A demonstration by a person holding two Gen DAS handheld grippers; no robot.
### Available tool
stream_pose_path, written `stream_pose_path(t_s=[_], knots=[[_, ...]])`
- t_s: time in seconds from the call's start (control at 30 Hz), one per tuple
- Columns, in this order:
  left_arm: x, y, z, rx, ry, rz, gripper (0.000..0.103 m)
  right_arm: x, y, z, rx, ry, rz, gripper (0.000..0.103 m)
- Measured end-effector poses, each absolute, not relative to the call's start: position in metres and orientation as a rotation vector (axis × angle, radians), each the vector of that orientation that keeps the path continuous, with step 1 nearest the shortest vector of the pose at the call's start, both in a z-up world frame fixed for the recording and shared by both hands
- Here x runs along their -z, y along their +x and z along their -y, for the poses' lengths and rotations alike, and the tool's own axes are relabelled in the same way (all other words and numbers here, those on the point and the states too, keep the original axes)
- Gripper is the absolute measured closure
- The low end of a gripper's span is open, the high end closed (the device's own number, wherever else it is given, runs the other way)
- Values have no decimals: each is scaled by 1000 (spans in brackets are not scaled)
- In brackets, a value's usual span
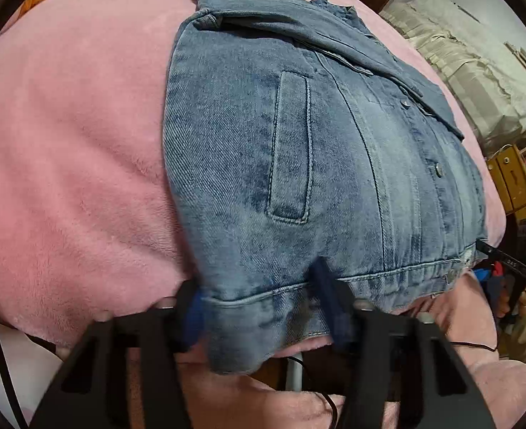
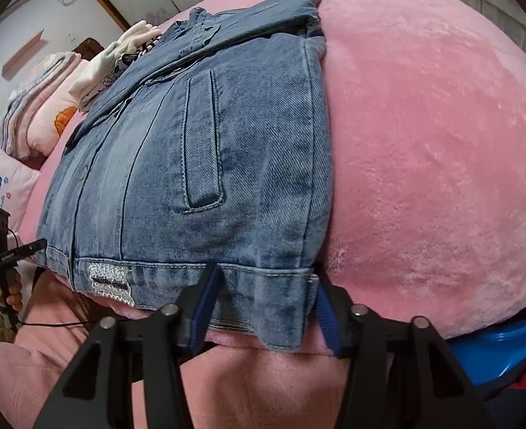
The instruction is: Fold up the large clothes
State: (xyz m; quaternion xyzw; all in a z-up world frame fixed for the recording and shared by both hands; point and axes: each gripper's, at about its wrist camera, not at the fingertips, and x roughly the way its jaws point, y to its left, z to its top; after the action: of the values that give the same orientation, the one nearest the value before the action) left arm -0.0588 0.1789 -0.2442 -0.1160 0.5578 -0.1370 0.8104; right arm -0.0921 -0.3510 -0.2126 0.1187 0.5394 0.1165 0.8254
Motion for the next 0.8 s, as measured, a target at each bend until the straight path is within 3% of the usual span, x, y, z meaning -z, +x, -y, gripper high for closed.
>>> stream_pose_path(t_s=[0.07, 0.37, 0.8], knots=[[241, -57, -180, 286, -259, -1188, 89, 208, -93, 347, -245, 210, -1141, 70], [221, -51, -190, 286, -420, -1219, 91, 168, -92, 343, -250, 189, -1084, 86], [114, 8, -204, 260, -709, -986, 92, 51, -16, 349, -313, 434, -824, 88]])
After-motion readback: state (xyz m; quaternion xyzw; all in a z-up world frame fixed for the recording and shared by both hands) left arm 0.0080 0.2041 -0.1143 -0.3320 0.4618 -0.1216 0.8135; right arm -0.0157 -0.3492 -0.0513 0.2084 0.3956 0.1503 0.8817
